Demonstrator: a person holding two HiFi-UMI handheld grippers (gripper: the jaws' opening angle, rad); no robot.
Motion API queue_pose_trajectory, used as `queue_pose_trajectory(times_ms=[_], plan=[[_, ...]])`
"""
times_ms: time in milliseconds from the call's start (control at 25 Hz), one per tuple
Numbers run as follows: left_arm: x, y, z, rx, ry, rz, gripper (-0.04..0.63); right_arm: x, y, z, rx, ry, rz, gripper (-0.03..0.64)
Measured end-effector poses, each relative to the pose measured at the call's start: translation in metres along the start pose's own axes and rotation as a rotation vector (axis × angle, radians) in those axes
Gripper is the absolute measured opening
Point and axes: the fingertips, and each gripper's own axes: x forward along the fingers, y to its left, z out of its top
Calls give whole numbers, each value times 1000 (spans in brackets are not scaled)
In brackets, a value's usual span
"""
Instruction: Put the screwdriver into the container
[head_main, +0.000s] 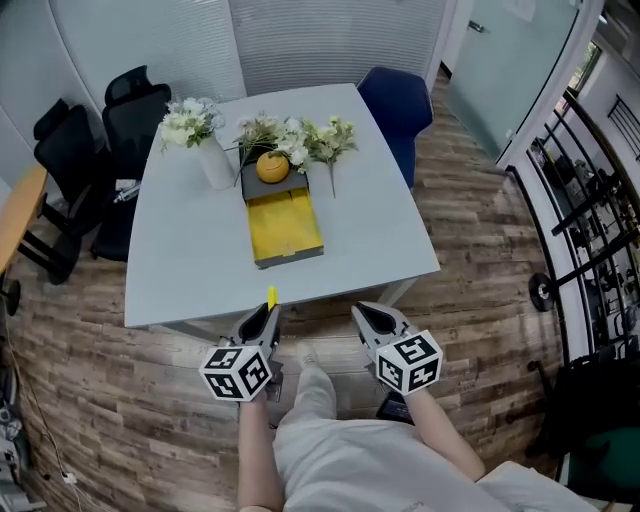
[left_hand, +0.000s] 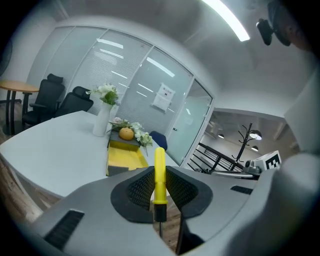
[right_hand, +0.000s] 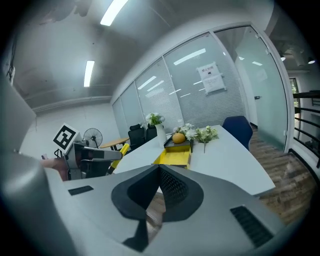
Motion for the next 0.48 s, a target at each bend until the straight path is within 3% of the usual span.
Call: queue_pose_trajectory(times_ms=[280,480], plan=[[97,78,63,-34,53,-13,69,121,-53,57,-5,42,-30,16],[151,119,96,-38,86,-28,69,178,-82,74,16,70,-55,15]])
